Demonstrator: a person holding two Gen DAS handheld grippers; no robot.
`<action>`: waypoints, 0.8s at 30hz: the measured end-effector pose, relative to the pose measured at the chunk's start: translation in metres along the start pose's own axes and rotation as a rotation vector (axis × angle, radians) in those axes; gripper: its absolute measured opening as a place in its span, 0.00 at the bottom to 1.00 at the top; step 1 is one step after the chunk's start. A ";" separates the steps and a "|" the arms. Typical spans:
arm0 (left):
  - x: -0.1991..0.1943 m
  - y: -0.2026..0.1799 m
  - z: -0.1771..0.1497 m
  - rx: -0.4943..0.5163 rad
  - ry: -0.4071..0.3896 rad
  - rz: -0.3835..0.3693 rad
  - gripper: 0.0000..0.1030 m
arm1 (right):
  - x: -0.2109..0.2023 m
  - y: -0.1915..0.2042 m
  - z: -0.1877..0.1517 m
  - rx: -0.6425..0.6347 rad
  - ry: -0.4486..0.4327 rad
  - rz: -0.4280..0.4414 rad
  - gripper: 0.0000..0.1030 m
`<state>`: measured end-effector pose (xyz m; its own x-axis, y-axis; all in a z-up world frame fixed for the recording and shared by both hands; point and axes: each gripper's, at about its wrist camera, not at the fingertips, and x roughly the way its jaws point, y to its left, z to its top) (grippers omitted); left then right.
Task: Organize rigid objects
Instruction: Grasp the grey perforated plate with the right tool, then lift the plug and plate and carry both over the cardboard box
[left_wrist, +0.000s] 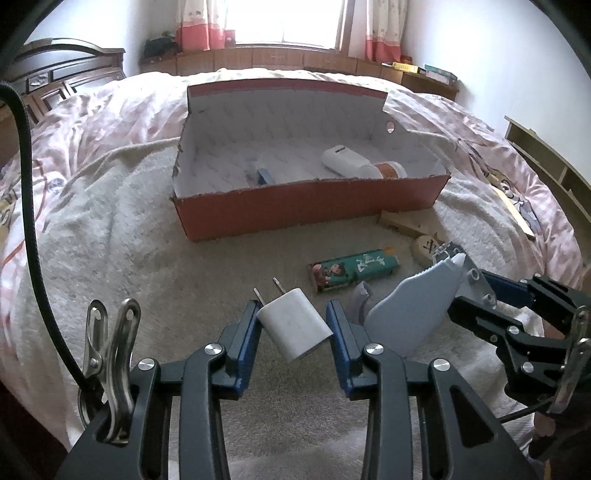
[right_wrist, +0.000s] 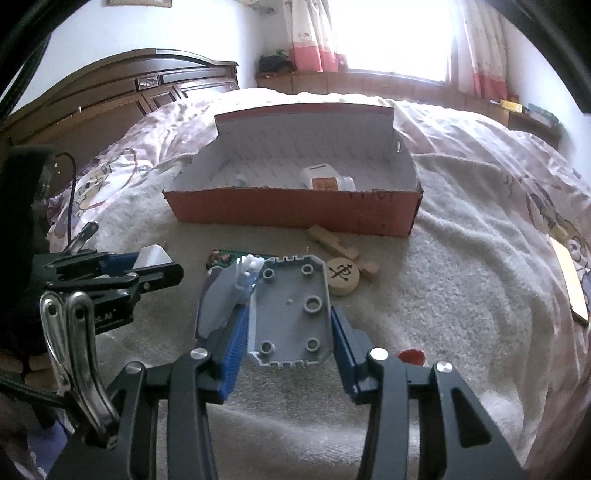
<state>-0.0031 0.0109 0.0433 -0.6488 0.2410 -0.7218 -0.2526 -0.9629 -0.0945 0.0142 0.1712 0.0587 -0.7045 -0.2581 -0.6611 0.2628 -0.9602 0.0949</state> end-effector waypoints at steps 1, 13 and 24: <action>-0.001 0.000 0.001 -0.001 -0.003 0.000 0.35 | 0.000 -0.001 0.001 0.008 0.000 0.004 0.45; -0.013 0.008 0.016 -0.009 -0.045 0.007 0.35 | -0.003 -0.013 0.008 0.051 -0.018 0.021 0.45; -0.011 0.013 0.031 -0.011 -0.055 0.015 0.35 | -0.002 -0.020 0.022 0.051 -0.034 0.013 0.45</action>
<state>-0.0219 -0.0007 0.0711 -0.6908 0.2326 -0.6846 -0.2347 -0.9677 -0.0919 -0.0044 0.1883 0.0741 -0.7237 -0.2731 -0.6338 0.2387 -0.9607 0.1415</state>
